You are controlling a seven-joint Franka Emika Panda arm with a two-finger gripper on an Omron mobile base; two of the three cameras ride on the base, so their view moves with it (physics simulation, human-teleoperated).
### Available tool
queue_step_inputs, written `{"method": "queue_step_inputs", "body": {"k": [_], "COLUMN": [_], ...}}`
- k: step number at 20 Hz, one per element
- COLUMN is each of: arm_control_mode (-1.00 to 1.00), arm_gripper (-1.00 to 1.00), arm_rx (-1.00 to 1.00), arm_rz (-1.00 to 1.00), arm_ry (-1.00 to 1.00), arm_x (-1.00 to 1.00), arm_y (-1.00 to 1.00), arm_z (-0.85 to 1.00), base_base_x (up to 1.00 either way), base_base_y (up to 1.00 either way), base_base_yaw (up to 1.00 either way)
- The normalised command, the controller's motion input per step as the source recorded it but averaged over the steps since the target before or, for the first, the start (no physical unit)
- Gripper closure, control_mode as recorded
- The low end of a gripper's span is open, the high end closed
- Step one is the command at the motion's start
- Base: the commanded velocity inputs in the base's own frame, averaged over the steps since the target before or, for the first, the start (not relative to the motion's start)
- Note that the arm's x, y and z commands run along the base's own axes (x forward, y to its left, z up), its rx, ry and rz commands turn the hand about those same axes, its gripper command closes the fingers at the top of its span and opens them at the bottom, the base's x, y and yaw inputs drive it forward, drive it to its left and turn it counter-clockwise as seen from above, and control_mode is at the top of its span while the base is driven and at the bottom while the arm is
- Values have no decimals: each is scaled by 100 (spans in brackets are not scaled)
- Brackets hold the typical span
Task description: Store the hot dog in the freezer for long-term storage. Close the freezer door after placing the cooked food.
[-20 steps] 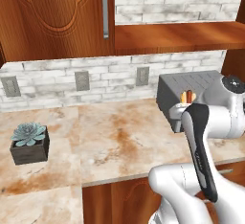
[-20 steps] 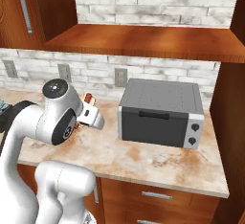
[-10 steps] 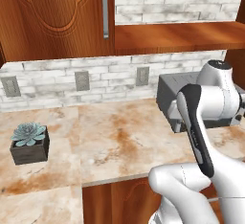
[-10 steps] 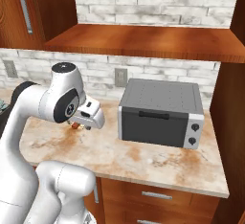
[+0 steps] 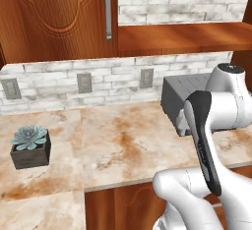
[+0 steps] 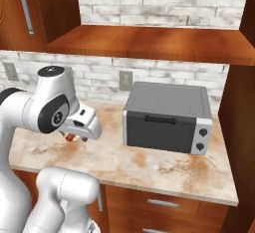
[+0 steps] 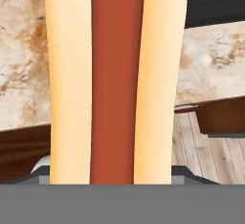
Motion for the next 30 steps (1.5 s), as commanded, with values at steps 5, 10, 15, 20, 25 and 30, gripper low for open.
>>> {"method": "queue_step_inputs", "body": {"k": [5, 10, 15, 20, 25, 30], "arm_control_mode": [-100, -100, -100, 100, 100, 100], "arm_gripper": [100, 100, 100, 100, 100, 100], "arm_rx": [0, 0, 0, 0, 0, 0], "arm_rz": [0, 0, 0, 0, 0, 0], "arm_ry": [4, -2, -3, 0, 0, 0], "arm_x": [-1, 0, -1, 0, 0, 0], "arm_y": [7, 0, 0, 0, 0, 0], "arm_z": [0, 0, -3, 0, 0, 0], "base_base_x": [0, 0, 0, -40, -91, -96], "base_base_y": [0, 0, 0, -3, -2, -22], "base_base_yaw": [0, 0, 0, -7, -20, -25]}}
